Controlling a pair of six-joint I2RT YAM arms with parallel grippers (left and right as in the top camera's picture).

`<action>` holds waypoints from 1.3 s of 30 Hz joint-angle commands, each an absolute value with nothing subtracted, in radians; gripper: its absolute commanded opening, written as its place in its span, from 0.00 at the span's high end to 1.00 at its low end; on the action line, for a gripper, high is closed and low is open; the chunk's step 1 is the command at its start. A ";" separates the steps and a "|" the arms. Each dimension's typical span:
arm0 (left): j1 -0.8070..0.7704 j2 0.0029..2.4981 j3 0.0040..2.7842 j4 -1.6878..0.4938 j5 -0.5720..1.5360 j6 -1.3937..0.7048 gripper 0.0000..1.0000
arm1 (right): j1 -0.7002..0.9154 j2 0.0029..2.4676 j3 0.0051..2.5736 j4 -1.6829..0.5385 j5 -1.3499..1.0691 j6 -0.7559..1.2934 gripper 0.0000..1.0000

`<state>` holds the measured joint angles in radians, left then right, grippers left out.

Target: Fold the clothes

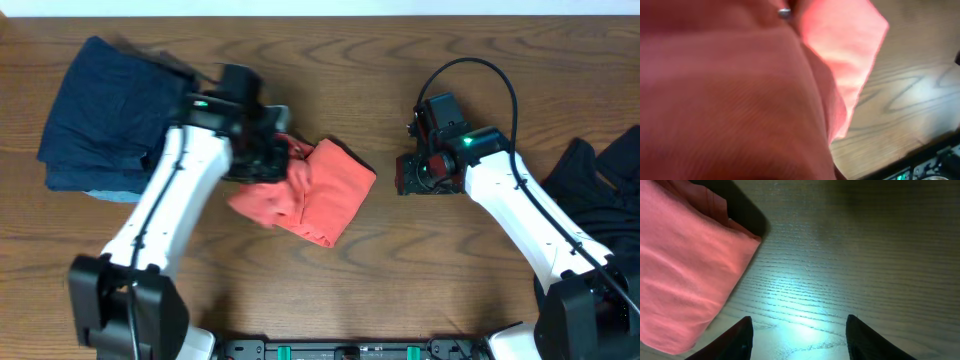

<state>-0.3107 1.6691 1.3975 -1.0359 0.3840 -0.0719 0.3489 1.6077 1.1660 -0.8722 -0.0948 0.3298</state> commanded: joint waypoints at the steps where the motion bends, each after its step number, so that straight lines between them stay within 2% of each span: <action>1: -0.416 1.707 1.398 -0.992 0.330 -0.143 0.94 | 0.340 1.610 1.174 -0.875 -0.078 0.333 0.42; 3: -0.482 1.738 1.398 -0.952 0.294 -0.170 0.94 | 0.340 1.610 1.174 -0.875 -0.078 0.336 0.41; 4: -0.515 1.756 1.398 -0.932 0.281 -0.179 0.91 | 0.340 1.610 1.174 -0.875 -0.078 0.337 0.40; 5: -0.553 1.781 1.398 -0.909 0.274 -0.181 0.73 | 0.340 1.610 1.174 -0.875 -0.078 0.337 0.39; 6: -0.575 1.797 1.398 -0.896 0.274 -0.181 0.62 | 0.340 1.610 1.174 -0.875 -0.078 0.336 0.39; 8: -0.611 1.824 1.398 -0.876 0.274 -0.181 0.50 | 0.340 1.610 1.174 -0.876 -0.078 0.337 0.35; 9: -0.622 1.829 1.398 -0.876 0.274 -0.181 0.40 | 0.340 1.610 1.174 -0.878 -0.078 0.337 0.32; 16: -0.588 1.784 1.510 -1.037 0.275 -0.181 0.28 | 0.340 1.610 1.174 -0.864 -0.080 0.336 0.27; 18: -0.566 1.761 1.573 -1.108 0.268 -0.177 0.27 | 0.340 1.610 1.174 -0.836 -0.113 0.310 0.27; 23: -0.511 1.689 1.676 -1.224 0.139 -0.177 0.19 | 0.348 1.610 1.174 -0.692 -0.377 0.181 0.27; 27: -0.458 1.644 1.681 -1.250 0.025 -0.178 0.20 | 0.398 1.610 1.174 -0.567 -0.484 0.141 0.24; 30: -0.407 1.646 1.674 -1.257 0.014 -0.178 0.31 | 0.474 1.610 1.174 -0.515 -0.414 0.095 0.20; 34: -0.347 1.647 1.651 -1.256 0.014 -0.178 0.40 | 0.579 1.615 1.174 -0.496 -0.157 0.095 0.12; 37: -0.318 1.647 1.642 -1.253 0.018 -0.178 0.43 | 0.628 1.640 1.174 -0.477 -0.097 0.064 0.14; 39: -0.311 1.647 1.641 -1.253 0.018 -0.178 0.42 | 0.644 1.666 1.174 -0.477 -0.048 0.066 0.20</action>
<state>-0.3218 1.6390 1.6547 -1.2503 0.0372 -0.1829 0.6235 1.6249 1.1660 -0.4770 -0.1844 0.0967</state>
